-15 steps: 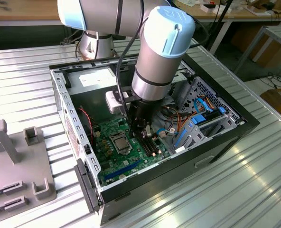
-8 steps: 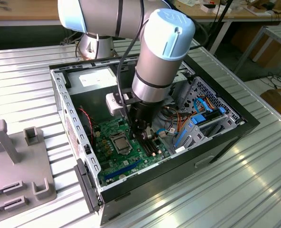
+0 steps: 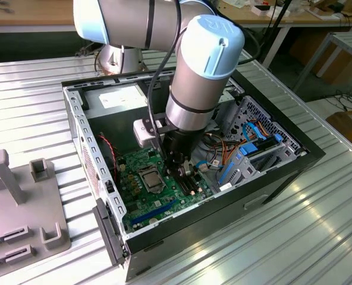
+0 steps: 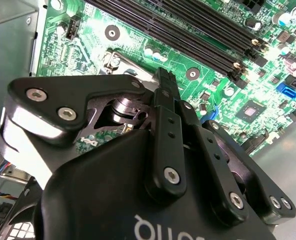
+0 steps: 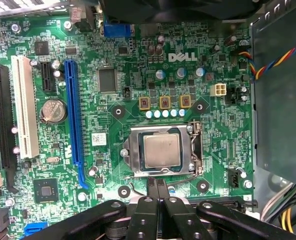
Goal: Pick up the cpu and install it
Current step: 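Install the first cpu locking lever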
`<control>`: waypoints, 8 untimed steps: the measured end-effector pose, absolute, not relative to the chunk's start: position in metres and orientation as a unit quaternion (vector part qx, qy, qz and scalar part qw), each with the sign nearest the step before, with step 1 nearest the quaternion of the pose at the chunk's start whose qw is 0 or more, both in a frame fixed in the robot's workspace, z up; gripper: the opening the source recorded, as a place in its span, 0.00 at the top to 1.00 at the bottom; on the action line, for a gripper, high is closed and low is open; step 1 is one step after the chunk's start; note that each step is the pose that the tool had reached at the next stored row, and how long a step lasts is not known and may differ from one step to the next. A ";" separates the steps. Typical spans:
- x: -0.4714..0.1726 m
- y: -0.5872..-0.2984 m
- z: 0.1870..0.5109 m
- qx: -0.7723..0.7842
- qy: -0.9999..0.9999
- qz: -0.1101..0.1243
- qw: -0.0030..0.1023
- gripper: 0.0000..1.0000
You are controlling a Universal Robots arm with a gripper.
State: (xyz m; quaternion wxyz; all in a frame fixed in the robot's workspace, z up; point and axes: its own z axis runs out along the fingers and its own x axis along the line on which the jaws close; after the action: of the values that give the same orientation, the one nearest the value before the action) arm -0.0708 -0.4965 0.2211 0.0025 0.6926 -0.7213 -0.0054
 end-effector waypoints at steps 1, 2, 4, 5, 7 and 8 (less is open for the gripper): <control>-0.071 -0.496 0.221 0.693 -0.721 -0.005 0.003 0.89; -0.071 -0.497 0.220 0.693 -0.721 -0.005 0.003 0.89; -0.070 -0.497 0.219 0.695 -0.719 -0.005 0.003 0.89; -0.070 -0.496 0.219 0.695 -0.719 -0.005 0.003 0.89; -0.070 -0.497 0.218 0.696 -0.718 -0.005 0.003 0.89; -0.070 -0.496 0.218 0.697 -0.717 -0.005 0.003 0.89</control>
State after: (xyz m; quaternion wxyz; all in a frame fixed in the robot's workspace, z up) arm -0.0700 -0.4965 0.2178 0.0026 0.6969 -0.7172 -0.0054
